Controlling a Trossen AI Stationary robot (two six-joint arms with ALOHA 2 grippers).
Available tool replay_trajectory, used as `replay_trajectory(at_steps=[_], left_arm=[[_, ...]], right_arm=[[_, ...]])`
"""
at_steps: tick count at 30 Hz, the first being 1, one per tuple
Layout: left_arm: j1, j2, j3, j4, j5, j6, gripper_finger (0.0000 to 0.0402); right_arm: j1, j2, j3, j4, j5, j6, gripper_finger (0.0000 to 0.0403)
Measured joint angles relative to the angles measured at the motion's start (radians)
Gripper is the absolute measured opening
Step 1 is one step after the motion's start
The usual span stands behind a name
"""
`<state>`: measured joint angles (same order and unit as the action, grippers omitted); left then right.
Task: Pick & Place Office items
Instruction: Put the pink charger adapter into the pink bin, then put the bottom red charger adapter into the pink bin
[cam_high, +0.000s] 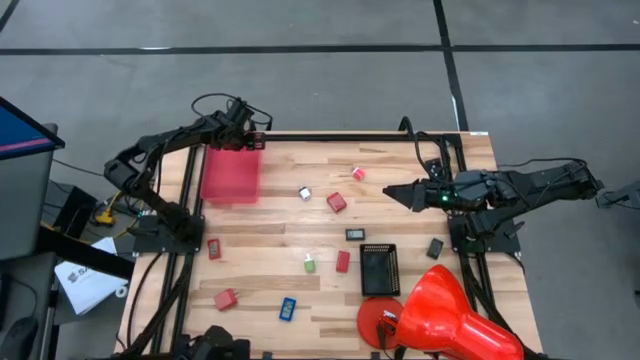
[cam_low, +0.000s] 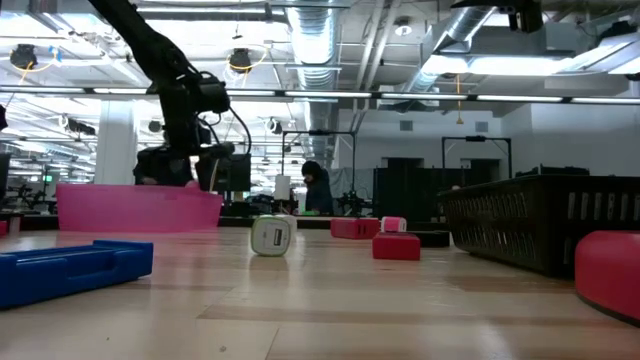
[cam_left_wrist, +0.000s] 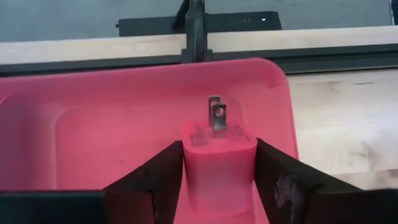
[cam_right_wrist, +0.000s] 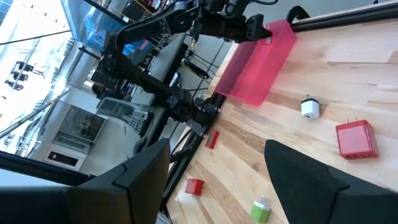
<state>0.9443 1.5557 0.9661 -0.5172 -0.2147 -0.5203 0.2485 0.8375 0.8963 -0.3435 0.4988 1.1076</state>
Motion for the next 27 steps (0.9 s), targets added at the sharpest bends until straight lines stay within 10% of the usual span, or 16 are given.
replay_trajectory(at_steps=[12,27], left_arm=[[0.000,-0.075,0.000,0.035,0.000,0.062,0.0228],[-0.292,-0.434,0.000,-0.159,0.397,0.278,0.0237]], right_arm=[[0.000,0.000,0.000,0.000,0.000,0.000,0.0256],[0.000,0.000,0.000,0.006,0.027,-0.034,0.0256]])
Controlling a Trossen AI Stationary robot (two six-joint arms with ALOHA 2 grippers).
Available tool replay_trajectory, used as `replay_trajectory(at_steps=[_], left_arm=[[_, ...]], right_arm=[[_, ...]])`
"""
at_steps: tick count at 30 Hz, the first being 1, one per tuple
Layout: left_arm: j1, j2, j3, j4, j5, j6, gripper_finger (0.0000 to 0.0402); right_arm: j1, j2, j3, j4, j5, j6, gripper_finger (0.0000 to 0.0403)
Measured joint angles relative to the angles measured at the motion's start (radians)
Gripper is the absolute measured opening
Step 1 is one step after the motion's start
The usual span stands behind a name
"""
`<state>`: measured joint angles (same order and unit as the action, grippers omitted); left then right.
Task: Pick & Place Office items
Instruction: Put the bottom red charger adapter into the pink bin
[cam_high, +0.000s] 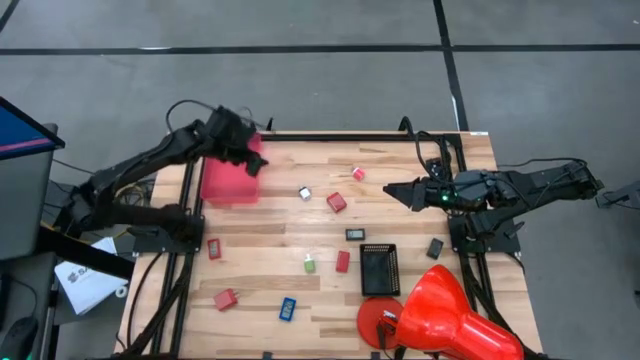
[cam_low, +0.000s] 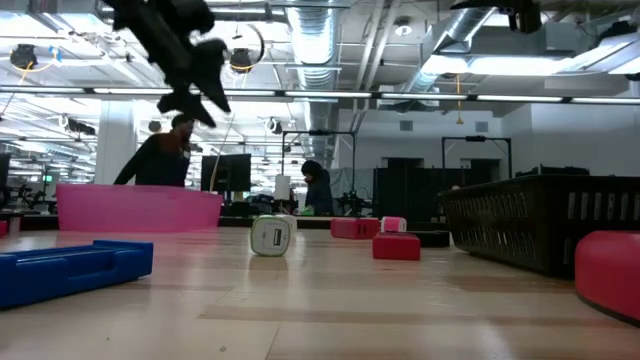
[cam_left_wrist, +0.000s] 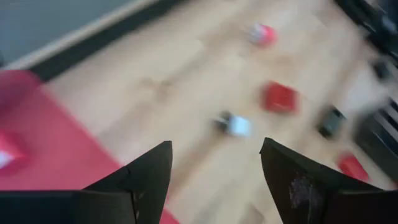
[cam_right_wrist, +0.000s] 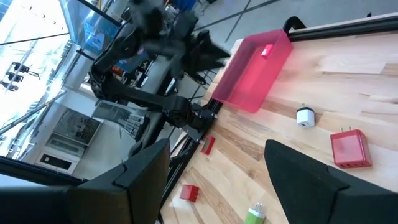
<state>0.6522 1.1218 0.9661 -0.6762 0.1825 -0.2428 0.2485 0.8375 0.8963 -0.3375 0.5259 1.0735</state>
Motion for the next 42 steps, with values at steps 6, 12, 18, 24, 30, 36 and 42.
replay_trajectory(at_steps=[6,12,18,24,30,36,42], left_arm=[[-0.262,-0.056,0.000,0.005,-0.044,-0.055,0.0238],[-0.517,-0.039,-0.011,0.002,-0.126,-0.203,0.0232],[-0.723,-0.006,-0.073,-0.013,-0.148,-0.442,0.0232],[-0.959,0.005,-0.134,-0.070,-0.132,-0.761,0.0232],[-1.177,0.005,-0.162,-0.056,-0.145,-0.996,0.0232],[-1.352,0.005,-0.162,-0.054,-0.166,-1.186,0.0232],[-1.500,0.014,-0.162,-0.017,-0.208,-1.273,0.0232]], right_arm=[[0.000,0.000,0.000,0.006,0.007,-0.023,0.0256],[0.000,0.000,0.000,0.034,0.007,-0.038,0.0256],[0.028,0.000,0.000,0.048,0.007,-0.037,0.0256],[0.075,0.000,0.000,0.076,0.030,-0.037,0.0256],[0.121,0.000,0.000,0.109,0.065,-0.037,0.0256],[0.160,0.000,0.000,0.136,0.103,-0.037,0.0256],[0.179,0.000,0.000,0.162,0.130,-0.050,0.0256]])
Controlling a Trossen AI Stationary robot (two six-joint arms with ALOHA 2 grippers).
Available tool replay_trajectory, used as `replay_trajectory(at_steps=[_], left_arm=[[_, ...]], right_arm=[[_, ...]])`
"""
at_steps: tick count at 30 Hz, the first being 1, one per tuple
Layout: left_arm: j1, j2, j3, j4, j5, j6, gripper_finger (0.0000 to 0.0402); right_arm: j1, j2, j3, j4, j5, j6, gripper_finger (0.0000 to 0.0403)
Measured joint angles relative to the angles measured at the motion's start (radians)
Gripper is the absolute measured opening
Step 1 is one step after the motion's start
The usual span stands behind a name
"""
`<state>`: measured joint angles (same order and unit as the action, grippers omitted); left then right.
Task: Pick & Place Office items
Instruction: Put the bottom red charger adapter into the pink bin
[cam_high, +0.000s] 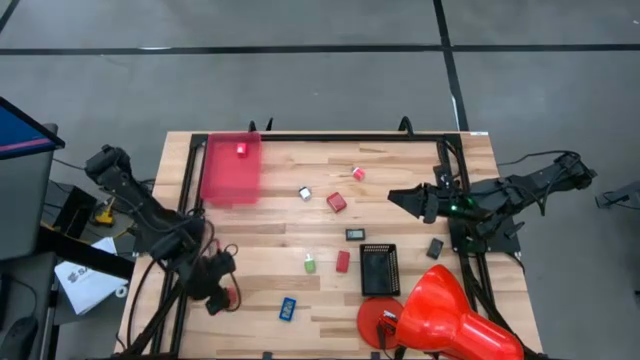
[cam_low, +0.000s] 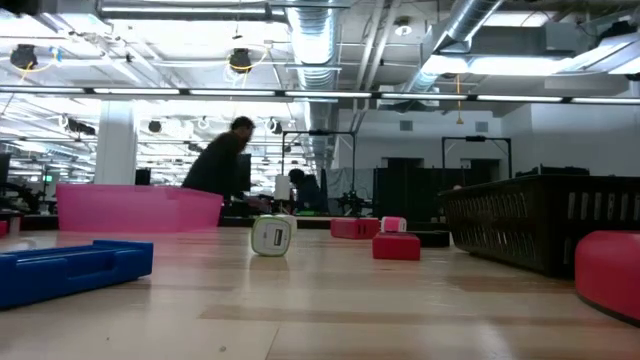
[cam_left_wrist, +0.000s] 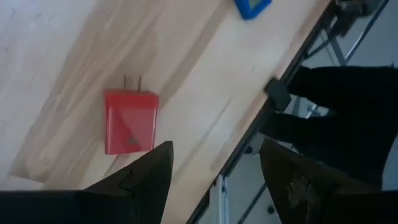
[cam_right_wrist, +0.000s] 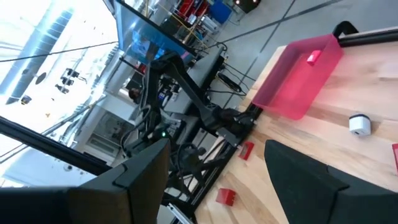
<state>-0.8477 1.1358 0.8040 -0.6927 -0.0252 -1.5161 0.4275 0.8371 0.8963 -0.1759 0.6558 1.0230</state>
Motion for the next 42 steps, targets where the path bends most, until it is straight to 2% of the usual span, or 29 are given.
replay_trajectory(at_steps=[5,11,15,26,35,38,42], left_arm=[[-0.064,0.086,0.000,-0.009,-0.051,0.042,0.0232],[-0.096,0.246,0.003,0.141,-0.050,0.197,0.0232],[-0.094,0.300,0.018,0.061,-0.028,0.194,0.0232],[-0.074,0.352,0.021,0.037,-0.057,0.170,0.0232],[-0.042,0.273,0.022,-0.063,-0.080,0.150,0.0233],[-0.044,0.267,0.019,-0.053,-0.078,0.149,0.0246],[-0.059,0.276,0.018,-0.029,-0.072,0.149,0.0283]], right_arm=[[0.005,0.000,0.000,-0.002,0.012,-0.009,0.0256],[0.005,0.000,0.000,-0.003,0.018,-0.005,0.0256],[0.015,0.000,0.000,-0.003,0.025,0.010,0.0256],[0.032,0.000,0.000,-0.004,0.026,0.025,0.0256],[0.041,0.000,0.000,-0.003,0.026,0.032,0.0256],[0.046,0.000,0.000,-0.003,0.026,0.032,0.0256],[0.064,0.000,0.000,-0.003,0.037,0.028,0.0256]])
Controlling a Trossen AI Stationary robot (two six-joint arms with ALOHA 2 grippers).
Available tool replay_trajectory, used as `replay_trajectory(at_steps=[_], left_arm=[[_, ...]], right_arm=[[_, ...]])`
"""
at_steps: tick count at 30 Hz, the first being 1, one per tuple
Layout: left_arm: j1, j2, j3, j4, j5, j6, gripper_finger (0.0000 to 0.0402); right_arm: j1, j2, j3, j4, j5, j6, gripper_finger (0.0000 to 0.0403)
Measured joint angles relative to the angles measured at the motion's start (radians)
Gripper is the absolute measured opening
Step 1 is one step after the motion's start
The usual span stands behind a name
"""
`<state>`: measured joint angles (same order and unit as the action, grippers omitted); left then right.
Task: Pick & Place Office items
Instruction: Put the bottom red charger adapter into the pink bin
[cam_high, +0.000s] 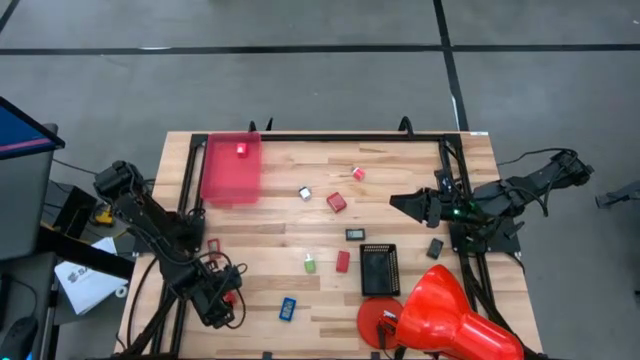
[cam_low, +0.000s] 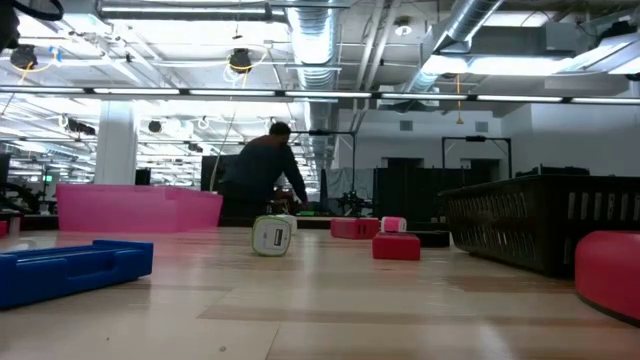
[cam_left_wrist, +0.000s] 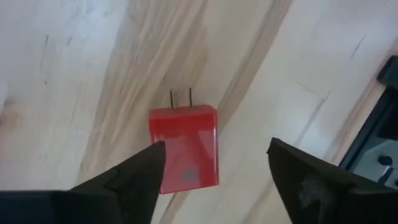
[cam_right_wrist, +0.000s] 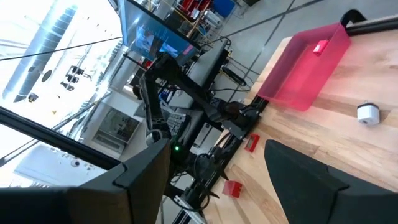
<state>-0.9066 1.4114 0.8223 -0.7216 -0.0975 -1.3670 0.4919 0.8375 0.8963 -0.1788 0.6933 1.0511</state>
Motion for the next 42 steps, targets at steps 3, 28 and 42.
replay_trajectory(at_steps=[3,28,42], left_arm=[[-0.003,0.008,0.000,0.009,-0.001,0.000,0.0315],[0.010,0.009,-0.198,0.205,0.063,-0.122,0.0316],[0.050,-0.046,-0.202,0.320,-0.005,-0.128,0.0203]], right_arm=[[0.020,0.000,0.000,0.000,0.021,-0.001,0.0256],[0.144,0.000,0.000,-0.001,0.154,0.013,0.0256],[0.141,0.000,0.000,-0.004,0.172,0.013,0.0256]])
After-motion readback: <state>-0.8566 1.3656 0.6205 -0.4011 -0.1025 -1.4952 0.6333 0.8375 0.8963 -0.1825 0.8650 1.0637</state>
